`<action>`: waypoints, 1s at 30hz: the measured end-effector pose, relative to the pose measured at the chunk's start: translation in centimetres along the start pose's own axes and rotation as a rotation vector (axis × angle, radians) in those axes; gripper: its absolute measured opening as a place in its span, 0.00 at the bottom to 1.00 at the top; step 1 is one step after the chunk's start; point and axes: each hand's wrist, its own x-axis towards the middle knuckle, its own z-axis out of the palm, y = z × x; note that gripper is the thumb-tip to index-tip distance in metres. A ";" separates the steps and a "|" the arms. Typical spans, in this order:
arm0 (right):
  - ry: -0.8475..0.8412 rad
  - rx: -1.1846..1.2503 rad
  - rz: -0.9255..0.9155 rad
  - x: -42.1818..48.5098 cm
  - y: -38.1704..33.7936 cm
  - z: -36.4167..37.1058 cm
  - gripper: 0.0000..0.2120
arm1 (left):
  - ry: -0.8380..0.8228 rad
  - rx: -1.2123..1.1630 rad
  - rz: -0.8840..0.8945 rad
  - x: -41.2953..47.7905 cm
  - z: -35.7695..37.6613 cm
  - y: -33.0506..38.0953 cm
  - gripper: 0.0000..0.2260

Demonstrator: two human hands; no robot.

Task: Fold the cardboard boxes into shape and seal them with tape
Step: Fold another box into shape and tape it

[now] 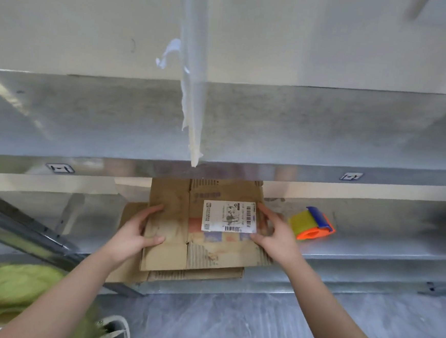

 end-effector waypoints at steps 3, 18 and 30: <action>0.026 0.017 -0.045 -0.6 1.0 -3.3 0.37 | -0.001 -0.013 0.046 -0.5 2.5 2.7 0.32; -0.021 0.007 -0.063 -5.1 17.2 -26.8 0.37 | -0.011 -0.183 0.147 -5.2 28.5 14.9 0.37; 0.097 -0.015 0.067 -4.2 29.5 -38.4 0.38 | -0.100 -0.063 0.224 0.7 44.5 20.7 0.35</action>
